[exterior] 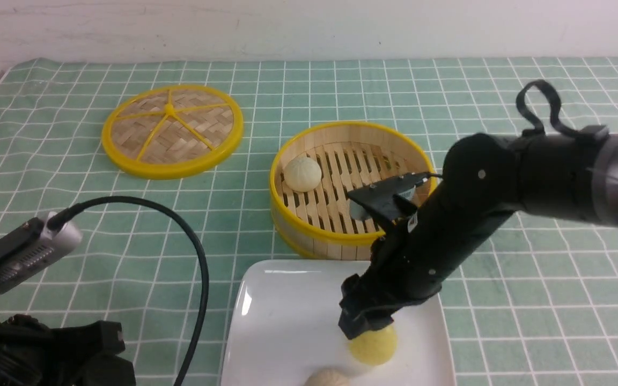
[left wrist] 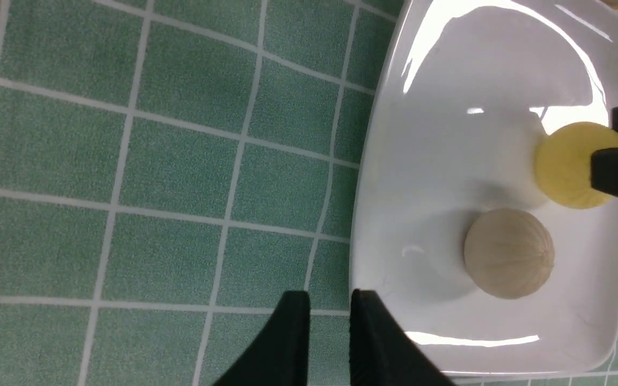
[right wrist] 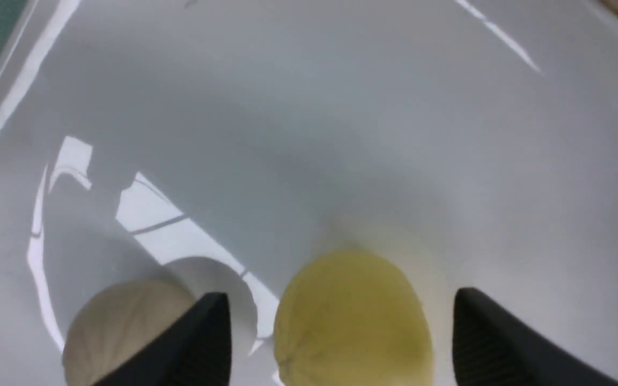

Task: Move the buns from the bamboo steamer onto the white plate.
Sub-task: 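Move the steamed bun from the bamboo steamer onto the white plate with the right gripper, then reach into the bamboo steamer and grasp a bun with the left gripper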

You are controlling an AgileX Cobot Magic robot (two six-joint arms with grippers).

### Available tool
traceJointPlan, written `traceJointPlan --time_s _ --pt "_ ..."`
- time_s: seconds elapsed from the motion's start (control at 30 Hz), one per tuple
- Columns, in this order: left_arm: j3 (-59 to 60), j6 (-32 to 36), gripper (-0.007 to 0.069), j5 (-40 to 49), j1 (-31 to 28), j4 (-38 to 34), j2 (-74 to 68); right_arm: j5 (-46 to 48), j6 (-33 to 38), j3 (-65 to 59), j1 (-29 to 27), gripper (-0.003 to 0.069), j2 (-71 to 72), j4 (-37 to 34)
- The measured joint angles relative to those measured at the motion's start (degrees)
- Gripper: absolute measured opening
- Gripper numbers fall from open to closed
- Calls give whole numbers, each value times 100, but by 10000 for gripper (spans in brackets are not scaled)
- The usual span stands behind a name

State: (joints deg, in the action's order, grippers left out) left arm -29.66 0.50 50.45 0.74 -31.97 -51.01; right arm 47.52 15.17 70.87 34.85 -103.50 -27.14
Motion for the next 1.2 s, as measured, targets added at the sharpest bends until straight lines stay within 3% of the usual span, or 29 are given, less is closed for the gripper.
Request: traceJointPlan --time_s 0.2,0.33,0.43,0.57,0.73,1.0,1.07,1.2 --pt "0 0 157 0 0 25 0 1746 -546 1260 -503 561 238 521" --pt "0 5 160 0 0 49 0 2177 -766 2061 -768 468 452 967" --pt "0 10 163 -5 0 131 0 2249 -993 2232 -824 356 751 1299" --pt "0 10 167 -68 0 298 0 2308 -1228 2031 -829 151 1368 1495" --pt "0 20 170 -198 0 363 0 2331 -1240 1419 -829 -3 2434 1507" --pt "-77 -1 155 -635 0 863 -125 2419 -1244 -277 -829 -15 4816 1645" --pt "-359 -143 104 -686 0 1222 -430 2427 -1244 -890 -829 -15 5471 1654" --pt "-1276 -121 13 -449 0 1133 -1084 2044 -1244 -1836 -829 -15 6428 1820"
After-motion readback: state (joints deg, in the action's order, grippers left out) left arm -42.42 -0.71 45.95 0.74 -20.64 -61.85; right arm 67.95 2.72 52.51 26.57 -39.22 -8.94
